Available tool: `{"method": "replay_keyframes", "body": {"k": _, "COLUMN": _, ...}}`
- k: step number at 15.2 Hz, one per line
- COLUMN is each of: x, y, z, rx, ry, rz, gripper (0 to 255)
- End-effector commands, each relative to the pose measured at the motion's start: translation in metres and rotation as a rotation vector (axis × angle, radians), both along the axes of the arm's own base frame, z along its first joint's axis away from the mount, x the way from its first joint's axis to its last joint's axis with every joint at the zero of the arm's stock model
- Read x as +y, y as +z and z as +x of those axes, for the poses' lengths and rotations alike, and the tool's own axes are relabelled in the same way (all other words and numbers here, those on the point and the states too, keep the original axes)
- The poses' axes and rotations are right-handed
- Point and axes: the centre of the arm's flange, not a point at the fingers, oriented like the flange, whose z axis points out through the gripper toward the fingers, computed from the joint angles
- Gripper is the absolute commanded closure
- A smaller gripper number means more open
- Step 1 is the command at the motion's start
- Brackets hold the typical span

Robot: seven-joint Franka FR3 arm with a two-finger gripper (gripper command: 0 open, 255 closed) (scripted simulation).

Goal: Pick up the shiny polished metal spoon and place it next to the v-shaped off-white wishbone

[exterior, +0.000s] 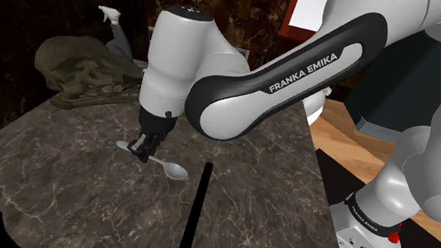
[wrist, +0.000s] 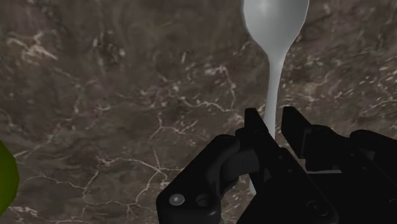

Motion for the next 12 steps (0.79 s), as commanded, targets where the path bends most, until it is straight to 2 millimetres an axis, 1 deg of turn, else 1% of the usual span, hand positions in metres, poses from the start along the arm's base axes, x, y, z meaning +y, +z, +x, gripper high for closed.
{"method": "replay_keyframes", "body": {"k": 1, "x": -0.0008, "y": -0.0105, "z": -0.0007, "rx": 0.000, "ry": 0.000, "rz": 0.000, "gripper": 255}}
{"method": "replay_keyframes", "body": {"k": 2, "x": -0.0008, "y": -0.0191, "z": -0.0007, "rx": 0.000, "ry": 0.000, "rz": 0.000, "gripper": 255}}
{"method": "replay_keyframes", "body": {"k": 10, "x": -0.0007, "y": -0.0190, "z": -0.0008, "rx": 0.000, "ry": 0.000, "rz": 0.000, "gripper": 255}}
{"method": "replay_keyframes", "body": {"k": 11, "x": -0.0007, "y": -0.0190, "z": -0.0008, "rx": 0.000, "ry": 0.000, "rz": 0.000, "gripper": 0}}
{"method": "replay_keyframes", "body": {"k": 12, "x": -0.0007, "y": -0.0190, "z": -0.0008, "rx": 0.000, "ry": 0.000, "rz": 0.000, "gripper": 0}}
